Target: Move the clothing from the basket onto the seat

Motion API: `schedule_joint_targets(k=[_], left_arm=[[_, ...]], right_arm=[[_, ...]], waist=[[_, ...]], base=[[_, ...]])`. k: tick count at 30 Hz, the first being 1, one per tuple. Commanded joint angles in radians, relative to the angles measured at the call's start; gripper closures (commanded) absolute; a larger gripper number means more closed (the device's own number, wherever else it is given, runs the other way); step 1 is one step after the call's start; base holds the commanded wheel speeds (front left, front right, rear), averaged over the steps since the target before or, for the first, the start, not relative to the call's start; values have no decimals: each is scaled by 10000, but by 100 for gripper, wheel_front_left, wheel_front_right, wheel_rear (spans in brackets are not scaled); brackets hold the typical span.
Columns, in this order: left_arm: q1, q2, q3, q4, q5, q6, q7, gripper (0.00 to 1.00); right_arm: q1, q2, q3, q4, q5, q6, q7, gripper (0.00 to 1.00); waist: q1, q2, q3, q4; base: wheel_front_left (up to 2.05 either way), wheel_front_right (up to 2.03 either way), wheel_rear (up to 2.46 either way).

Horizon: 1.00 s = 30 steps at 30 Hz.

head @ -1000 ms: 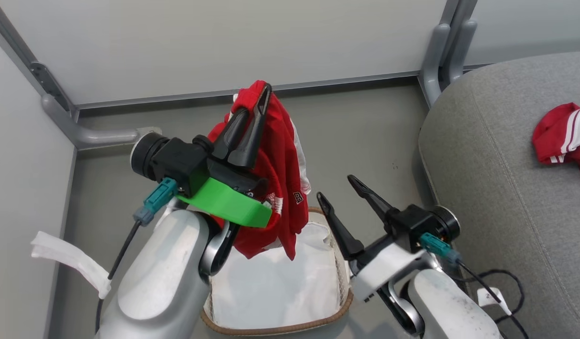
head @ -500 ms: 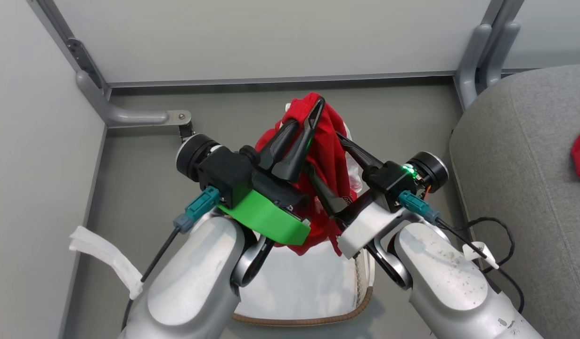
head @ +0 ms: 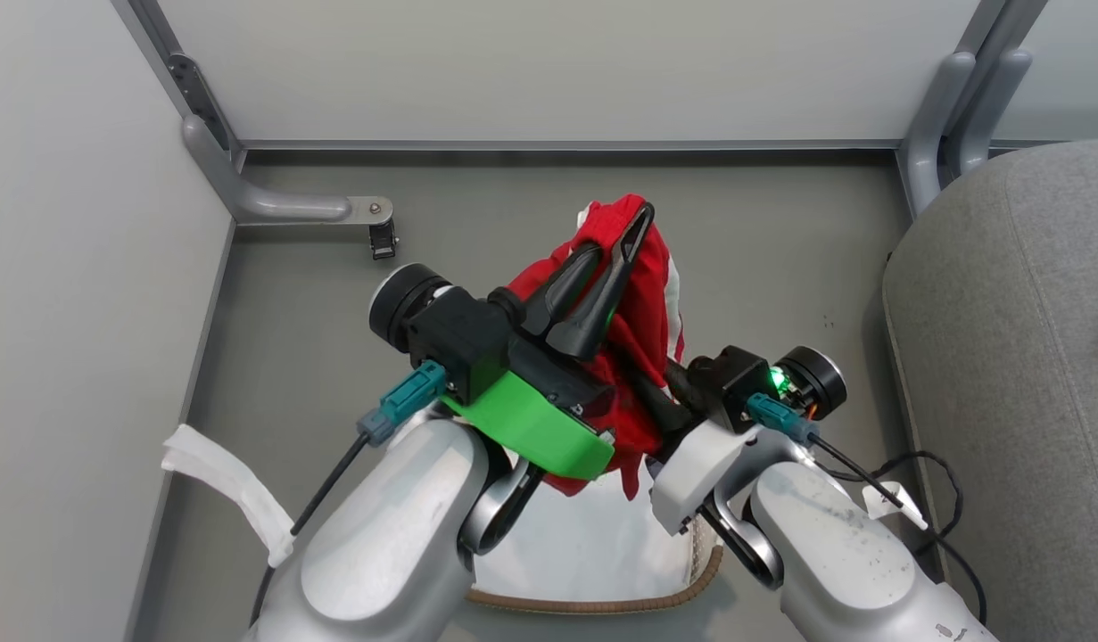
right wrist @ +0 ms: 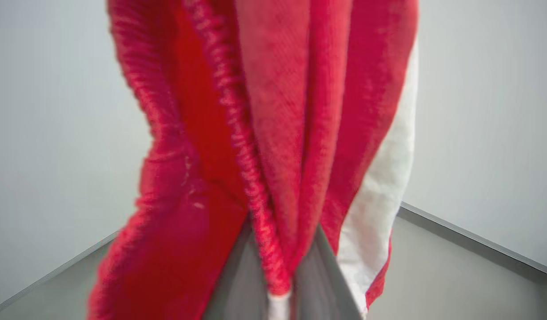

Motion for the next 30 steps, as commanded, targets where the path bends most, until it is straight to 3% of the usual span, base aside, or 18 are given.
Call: schedule_joint_targets(k=[1,6,7,8,9,21,30], left_arm=[[-17,-1,106,54,-30,-22,-9,100],[259,46,465,253,106,-22,-10,100],[330,62,520,336,143,-22,-9,86],[409,101,536,436,161,-22,-9,52],[459,117,591,469,183,-22,-9,0],[1203,260,882,827,725,-22,-9,0],[1663,449,1021,1009,809,-22,-8,0]], right_arm=[[249,-45,-38,-46,93,-11,-18,100],[524,-45,-308,-324,96,-11,-18,100],[594,-44,-398,-397,93,-11,-18,100],[635,-47,-491,-472,108,-11,-18,100],[651,-44,-541,-546,102,-11,-18,100],[1124,-42,-1334,-1116,141,-11,-18,100],[1338,-36,-2390,-1761,180,-11,-18,100]], waist=[[0,0,18,-59],[0,0,125,-414],[0,0,153,-527],[0,0,190,-661],[0,0,217,-770],[0,0,352,-2575],[0,0,545,-4628]], base=[[0,0,0],[0,0,0],[0,0,0],[0,0,0],[0,0,0],[0,0,0],[0,0,0]])
